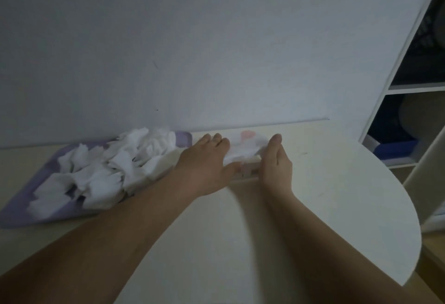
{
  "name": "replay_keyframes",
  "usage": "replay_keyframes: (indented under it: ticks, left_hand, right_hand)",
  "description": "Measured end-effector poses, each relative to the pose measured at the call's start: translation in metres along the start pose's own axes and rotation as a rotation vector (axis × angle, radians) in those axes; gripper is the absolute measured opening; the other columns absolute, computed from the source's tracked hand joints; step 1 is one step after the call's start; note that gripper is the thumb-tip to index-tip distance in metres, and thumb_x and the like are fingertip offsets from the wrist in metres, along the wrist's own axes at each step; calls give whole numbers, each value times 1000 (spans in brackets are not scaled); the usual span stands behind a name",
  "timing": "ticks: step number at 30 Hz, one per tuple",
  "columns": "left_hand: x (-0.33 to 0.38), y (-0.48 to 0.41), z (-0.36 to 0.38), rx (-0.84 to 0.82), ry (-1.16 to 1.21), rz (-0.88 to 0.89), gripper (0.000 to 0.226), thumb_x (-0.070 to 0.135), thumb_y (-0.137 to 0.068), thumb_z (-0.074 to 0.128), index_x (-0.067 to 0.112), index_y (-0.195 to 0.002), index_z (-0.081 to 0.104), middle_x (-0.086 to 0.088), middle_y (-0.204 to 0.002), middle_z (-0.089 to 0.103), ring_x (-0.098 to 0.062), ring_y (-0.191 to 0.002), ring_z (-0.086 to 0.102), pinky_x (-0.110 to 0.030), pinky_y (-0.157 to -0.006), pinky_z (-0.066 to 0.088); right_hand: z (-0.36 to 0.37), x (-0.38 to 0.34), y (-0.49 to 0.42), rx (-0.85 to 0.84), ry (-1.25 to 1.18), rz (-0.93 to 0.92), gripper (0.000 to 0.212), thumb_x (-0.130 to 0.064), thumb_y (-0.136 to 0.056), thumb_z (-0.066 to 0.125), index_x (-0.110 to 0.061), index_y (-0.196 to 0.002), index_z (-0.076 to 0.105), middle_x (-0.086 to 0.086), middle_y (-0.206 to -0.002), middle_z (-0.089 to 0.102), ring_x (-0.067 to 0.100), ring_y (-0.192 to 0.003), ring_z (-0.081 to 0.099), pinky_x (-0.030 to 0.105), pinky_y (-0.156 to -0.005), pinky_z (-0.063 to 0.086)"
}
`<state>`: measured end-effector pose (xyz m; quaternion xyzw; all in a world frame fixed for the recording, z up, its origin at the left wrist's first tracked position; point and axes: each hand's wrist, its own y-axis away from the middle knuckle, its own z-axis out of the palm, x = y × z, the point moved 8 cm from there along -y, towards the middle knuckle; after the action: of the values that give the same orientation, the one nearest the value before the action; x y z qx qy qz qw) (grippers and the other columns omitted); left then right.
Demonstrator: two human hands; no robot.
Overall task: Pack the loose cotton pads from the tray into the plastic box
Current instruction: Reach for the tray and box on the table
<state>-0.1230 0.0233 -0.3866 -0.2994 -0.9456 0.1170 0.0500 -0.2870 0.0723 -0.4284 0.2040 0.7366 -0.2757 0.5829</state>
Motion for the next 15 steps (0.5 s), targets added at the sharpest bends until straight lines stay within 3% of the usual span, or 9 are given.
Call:
replay_keyframes:
  ticks: [4, 7, 9, 11, 13, 15]
  left_hand:
    - [-1, -6, -21, 2, -10, -25, 61, 76, -95, 31, 30, -124, 58, 1, -121, 67, -27, -114, 62, -37, -83, 47]
    - [-13, -19, -45, 2, 33, -98, 62, 82, -88, 39, 34, -118, 65, 1, -117, 72, -29, -108, 66, -34, -79, 46]
    - [-31, -32, -64, 66, 197, -195, 55, 75, -87, 54, 28, -113, 68, 1, -114, 71, -28, -104, 67, -33, -84, 52]
    - [-51, -44, -76, 165, 369, -275, 41, 56, -87, 66, 23, -111, 67, 0, -113, 69, -25, -102, 66, -32, -88, 54]
    - [-66, -48, -74, 189, 435, -303, 50, 42, -88, 72, 21, -131, 60, -2, -132, 63, -24, -118, 61, -27, -95, 46]
    - [-75, -41, -65, 162, 494, -307, 75, 36, -88, 74, 21, -153, 40, -3, -154, 46, -22, -134, 52, -29, -107, 42]
  right_hand:
    - [2, -2, 0, -36, -12, -39, 67, -57, -106, 13, -18, -142, 54, -6, -113, 60, 12, -98, 55, 28, -94, 36]
    - [3, 0, 1, 5, 127, -86, 55, -47, -106, 32, -13, -147, 44, 7, -143, 56, 25, -131, 52, 39, -108, 40]
    - [0, -19, 13, 132, 349, -310, 55, -36, -102, 43, -6, -148, 45, 16, -148, 50, 33, -139, 45, 47, -116, 35]
    - [13, -44, 35, 163, 533, -689, 52, -32, -97, 52, -6, -142, 53, 19, -147, 52, 37, -139, 45, 53, -116, 34]
    - [41, -53, 54, -46, 603, -934, 51, -34, -98, 54, -13, -144, 54, 13, -150, 52, 33, -142, 45, 50, -118, 32]
    - [63, -50, 65, -246, 672, -1005, 45, -37, -100, 53, -20, -141, 58, 7, -138, 63, 28, -126, 57, 44, -111, 40]
